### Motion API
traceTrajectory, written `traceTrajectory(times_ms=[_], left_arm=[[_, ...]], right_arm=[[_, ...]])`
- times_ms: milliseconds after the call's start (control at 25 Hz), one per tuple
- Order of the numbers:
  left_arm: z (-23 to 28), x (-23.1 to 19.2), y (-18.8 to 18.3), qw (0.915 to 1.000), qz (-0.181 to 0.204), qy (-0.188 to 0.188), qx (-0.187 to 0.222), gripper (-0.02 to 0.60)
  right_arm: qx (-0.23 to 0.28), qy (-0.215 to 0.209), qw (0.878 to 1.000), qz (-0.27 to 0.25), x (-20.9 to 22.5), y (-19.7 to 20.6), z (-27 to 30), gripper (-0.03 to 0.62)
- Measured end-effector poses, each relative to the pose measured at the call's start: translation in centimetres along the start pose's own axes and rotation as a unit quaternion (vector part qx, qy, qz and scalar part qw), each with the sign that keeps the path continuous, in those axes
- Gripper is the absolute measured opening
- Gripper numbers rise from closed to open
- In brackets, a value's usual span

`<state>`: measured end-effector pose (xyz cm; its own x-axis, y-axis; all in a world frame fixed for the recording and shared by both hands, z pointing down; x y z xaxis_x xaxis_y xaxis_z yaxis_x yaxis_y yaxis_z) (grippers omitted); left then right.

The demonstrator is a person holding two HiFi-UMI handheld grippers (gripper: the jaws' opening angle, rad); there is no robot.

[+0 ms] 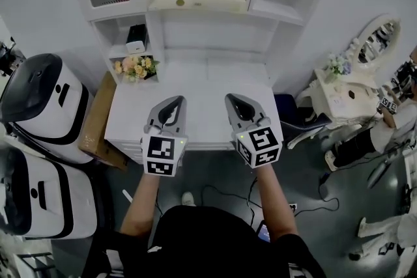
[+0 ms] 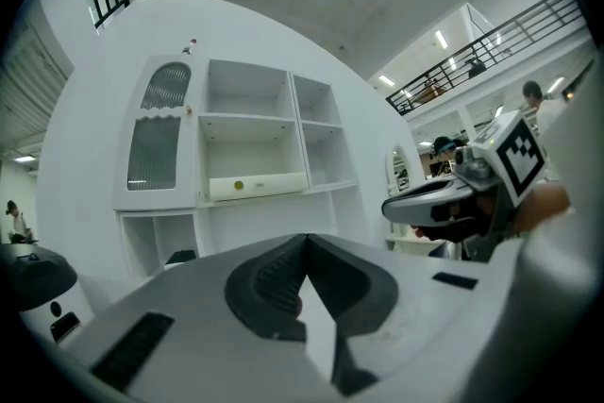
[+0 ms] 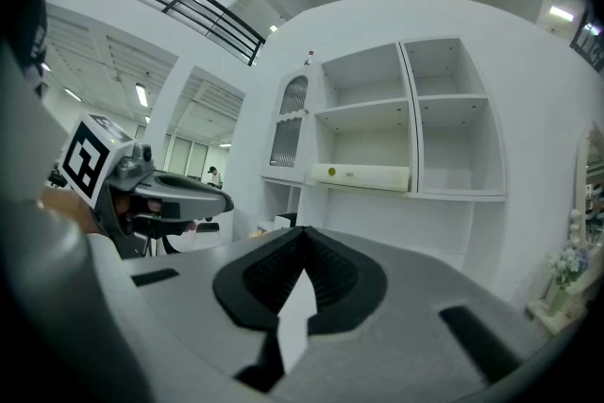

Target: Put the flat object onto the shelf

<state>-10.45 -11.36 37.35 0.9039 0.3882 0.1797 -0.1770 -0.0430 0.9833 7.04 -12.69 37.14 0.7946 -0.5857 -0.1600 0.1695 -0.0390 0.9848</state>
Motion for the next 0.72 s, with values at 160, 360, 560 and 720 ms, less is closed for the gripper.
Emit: traceTrajectory(times_ms=[160, 360, 560, 720], left_arm=[[-0.7, 0.5, -0.2, 1.0000, 0.002, -0.004, 0.000, 0.006], [-1.3, 0.7, -0.4, 0.9999, 0.003, -0.010, 0.000, 0.006], [-1.5, 1.2, -0.5, 0.9999, -0.001, -0.011, 0.001, 0.006], [-1.7, 1.5, -0.5, 0.9999, 0.008, -0.014, -0.002, 0.006]], right_arm=[[0.003, -0.003, 1.000, 0.002, -0.2, 0.0, -0.6, -0.012], [0.006, -0.008, 1.000, 0.004, -0.3, 0.0, -0.9, -0.012], [0.006, -0.011, 1.000, 0.000, -0.3, -0.1, -1.2, -0.012], [0.005, -0.010, 1.000, 0.002, -0.3, 0.0, -1.5, -0.012]])
Point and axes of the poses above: the fingertips, and each gripper's own axes: z forward along the fingers, x to its right, y out of its underside, the point moved 6 cm from there along -z, backward along the fingers, and after that the axes turned 1 degree about -y, right-handed, at the moved point
